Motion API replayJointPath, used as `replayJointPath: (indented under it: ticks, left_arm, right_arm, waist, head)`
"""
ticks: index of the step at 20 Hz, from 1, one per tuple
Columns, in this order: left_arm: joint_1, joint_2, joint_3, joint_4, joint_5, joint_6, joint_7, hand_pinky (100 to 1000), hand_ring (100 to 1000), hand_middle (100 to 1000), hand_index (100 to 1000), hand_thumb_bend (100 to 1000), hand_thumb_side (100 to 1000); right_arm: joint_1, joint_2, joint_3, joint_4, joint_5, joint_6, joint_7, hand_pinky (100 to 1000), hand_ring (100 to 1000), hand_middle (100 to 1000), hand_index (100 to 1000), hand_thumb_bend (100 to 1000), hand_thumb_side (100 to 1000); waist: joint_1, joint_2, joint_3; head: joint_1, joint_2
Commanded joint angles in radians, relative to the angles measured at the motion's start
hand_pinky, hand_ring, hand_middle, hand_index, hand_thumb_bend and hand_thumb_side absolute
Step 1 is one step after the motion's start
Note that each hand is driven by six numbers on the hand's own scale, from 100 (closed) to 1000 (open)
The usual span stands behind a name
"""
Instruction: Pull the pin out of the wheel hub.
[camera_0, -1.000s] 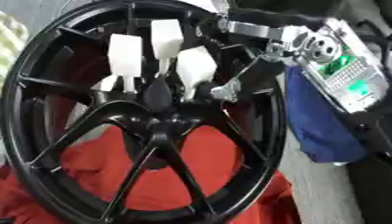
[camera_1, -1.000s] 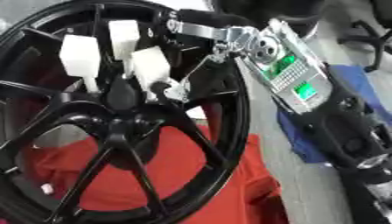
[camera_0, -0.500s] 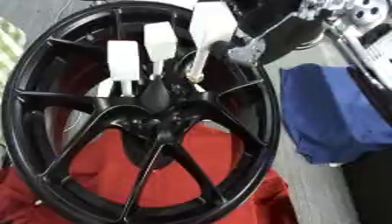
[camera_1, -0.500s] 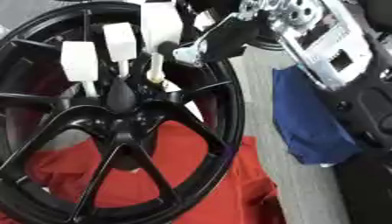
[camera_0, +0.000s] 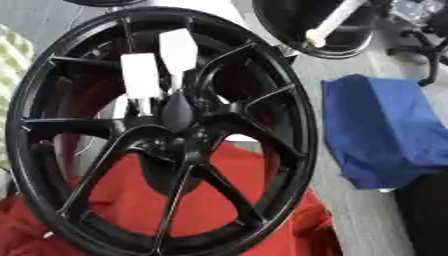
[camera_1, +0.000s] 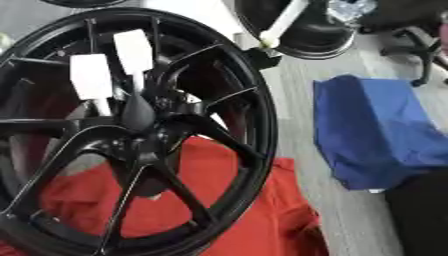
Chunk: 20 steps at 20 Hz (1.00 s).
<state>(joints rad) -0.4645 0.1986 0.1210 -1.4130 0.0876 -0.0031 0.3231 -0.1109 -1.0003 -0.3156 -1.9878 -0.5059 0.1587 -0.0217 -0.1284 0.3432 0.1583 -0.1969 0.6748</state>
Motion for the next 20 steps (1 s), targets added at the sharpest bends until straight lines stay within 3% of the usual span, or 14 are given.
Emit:
replayJointPath:
  ticks: [1,4,6,8,9,10,11,12,13,14,15,16,20]
  left_arm:
    - [-0.005,0.033,0.017,-0.015,0.009,-0.004,0.017,674,558,488,727,100,924]
    - [-0.006,0.040,0.026,-0.015,0.015,-0.008,0.027,674,557,488,727,100,919]
    - [-0.008,0.038,0.030,-0.015,0.018,-0.009,0.031,675,557,488,727,100,918]
    - [-0.009,0.035,0.032,-0.015,0.021,-0.010,0.034,675,557,488,727,100,917]
    - [-0.009,0.033,0.033,-0.016,0.023,-0.010,0.035,675,557,488,727,100,916]
    - [-0.010,0.032,0.033,-0.016,0.024,-0.010,0.035,675,557,488,727,100,916]
    - [-0.010,0.030,0.033,-0.016,0.024,-0.010,0.035,675,558,488,727,100,916]
    - [-0.011,0.027,0.031,-0.015,0.024,-0.010,0.034,676,558,488,727,100,916]
    - [-0.012,0.025,0.030,-0.015,0.024,-0.010,0.032,675,558,488,727,100,911]
    - [-0.013,0.022,0.030,-0.014,0.023,-0.010,0.031,675,558,488,727,100,914]
    - [-0.014,0.021,0.030,-0.014,0.022,-0.010,0.030,675,557,487,727,100,913]
    - [-0.014,0.020,0.030,-0.014,0.022,-0.010,0.030,675,557,487,727,100,912]
    - [-0.013,0.021,0.031,-0.013,0.019,-0.010,0.032,674,557,487,726,100,910]
  right_arm:
    - [0.118,0.052,-0.124,-0.012,0.021,-0.075,-0.162,500,528,200,513,100,100]
    - [0.262,0.199,-0.160,-0.012,0.208,-0.097,-0.271,526,542,231,523,100,100]
    - [0.307,0.301,-0.158,-0.012,0.349,-0.088,-0.327,538,548,240,528,100,100]
    - [0.332,0.399,-0.145,-0.012,0.480,-0.050,-0.369,590,583,313,589,100,100]
    - [0.340,0.440,-0.135,-0.012,0.545,-0.028,-0.379,614,610,376,637,109,100]
    - [0.347,0.478,-0.120,-0.012,0.606,-0.008,-0.377,662,674,495,726,232,100]
    - [0.352,0.512,-0.103,-0.012,0.666,0.008,-0.362,738,796,739,856,414,100]
    - [0.357,0.549,-0.086,-0.012,0.727,0.024,-0.334,759,827,802,883,450,171]
    - [0.359,0.579,-0.074,-0.012,0.783,0.036,-0.303,778,864,862,918,506,317]
    - [0.357,0.608,-0.064,-0.012,0.827,0.046,-0.272,786,880,879,932,487,368]
    - [0.353,0.630,-0.060,-0.012,0.860,0.055,-0.248,787,892,894,950,318,524]
    - [0.349,0.649,-0.058,-0.012,0.883,0.067,-0.235,788,898,903,958,257,586]
    - [0.327,0.686,-0.058,-0.012,0.891,0.100,-0.248,773,881,883,964,154,654]
  waist:
    - [0.013,-0.010,-0.009]
    - [0.025,-0.002,-0.019]
    - [0.034,-0.001,-0.021]
    - [0.041,-0.001,-0.023]
    - [0.043,-0.002,-0.024]
    - [0.046,-0.003,-0.025]
    - [0.048,-0.003,-0.025]
    - [0.051,-0.003,-0.025]
    - [0.053,-0.004,-0.024]
    - [0.055,-0.004,-0.023]
    - [0.057,-0.004,-0.023]
    - [0.058,-0.004,-0.023]
    - [0.061,-0.004,-0.024]
  head:
    - [0.033,-0.014]
    - [0.046,-0.014]
    - [0.048,-0.016]
    - [0.050,-0.017]
    - [0.051,-0.018]
    - [0.051,-0.018]
    - [0.052,-0.018]
    - [0.053,-0.018]
    - [0.054,-0.018]
    - [0.056,-0.018]
    - [0.059,-0.018]
    - [0.062,-0.018]
    - [0.061,-0.015]
